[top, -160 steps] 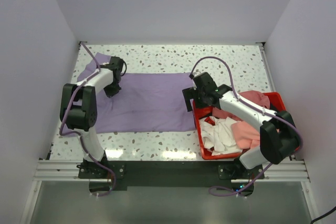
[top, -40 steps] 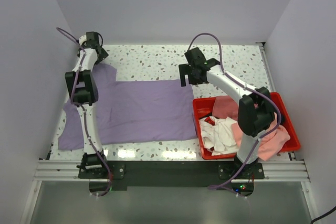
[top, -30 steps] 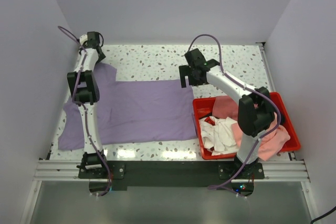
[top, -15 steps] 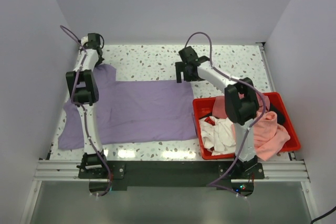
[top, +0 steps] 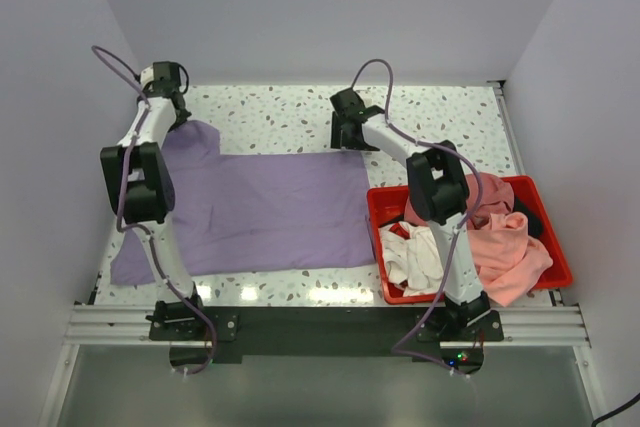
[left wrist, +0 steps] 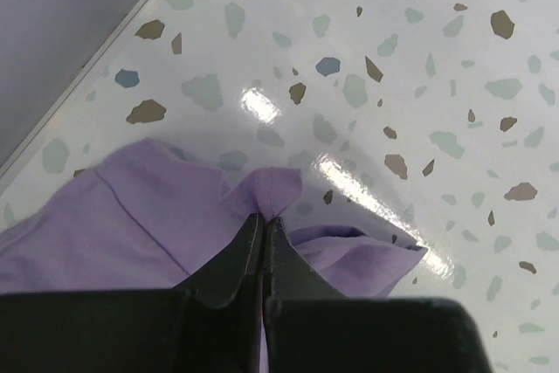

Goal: Fold and stack the t-shirts
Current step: Fold the tshirt

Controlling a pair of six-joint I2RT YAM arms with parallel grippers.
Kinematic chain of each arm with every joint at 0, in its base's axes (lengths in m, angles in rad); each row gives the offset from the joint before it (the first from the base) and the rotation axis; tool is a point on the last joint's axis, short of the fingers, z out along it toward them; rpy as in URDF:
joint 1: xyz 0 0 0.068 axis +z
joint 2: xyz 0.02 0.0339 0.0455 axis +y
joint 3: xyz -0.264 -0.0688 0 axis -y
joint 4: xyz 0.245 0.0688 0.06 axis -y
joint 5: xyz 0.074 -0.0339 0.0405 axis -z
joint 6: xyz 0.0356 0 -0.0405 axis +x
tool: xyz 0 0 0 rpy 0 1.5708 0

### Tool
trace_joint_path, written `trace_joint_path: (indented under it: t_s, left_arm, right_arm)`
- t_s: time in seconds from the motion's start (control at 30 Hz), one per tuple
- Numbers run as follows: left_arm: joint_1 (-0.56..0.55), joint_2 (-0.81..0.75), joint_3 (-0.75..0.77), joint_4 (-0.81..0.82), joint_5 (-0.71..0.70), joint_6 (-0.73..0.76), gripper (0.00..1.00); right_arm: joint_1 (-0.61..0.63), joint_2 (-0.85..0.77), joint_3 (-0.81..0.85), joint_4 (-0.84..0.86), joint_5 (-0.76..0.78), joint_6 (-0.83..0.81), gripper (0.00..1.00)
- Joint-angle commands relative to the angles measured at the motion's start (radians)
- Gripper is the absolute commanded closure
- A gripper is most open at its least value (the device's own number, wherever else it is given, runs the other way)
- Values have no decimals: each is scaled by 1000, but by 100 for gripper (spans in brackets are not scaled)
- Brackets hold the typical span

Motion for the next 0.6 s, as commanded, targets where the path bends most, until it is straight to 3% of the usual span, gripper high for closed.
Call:
trace_joint_path:
  t_s: [0.0,0.2,0.43,0.57]
  left_arm:
    - [-1,-78,-86,54,8,-25,100]
    - [-1,-187,-215,73,-10,-48,100]
    - [-3,-288,-345,74,-21,-69,100]
    - [-1,-334,-385,71,-42,-71,100]
  right_arm:
    - [-7,-6,40,31,75,57,12]
    - [-7,-40,-38,33,63,74,24]
    - [-7,-44,-104,50,57,83,28]
    - [-7,-44,-105,46,52,88,48]
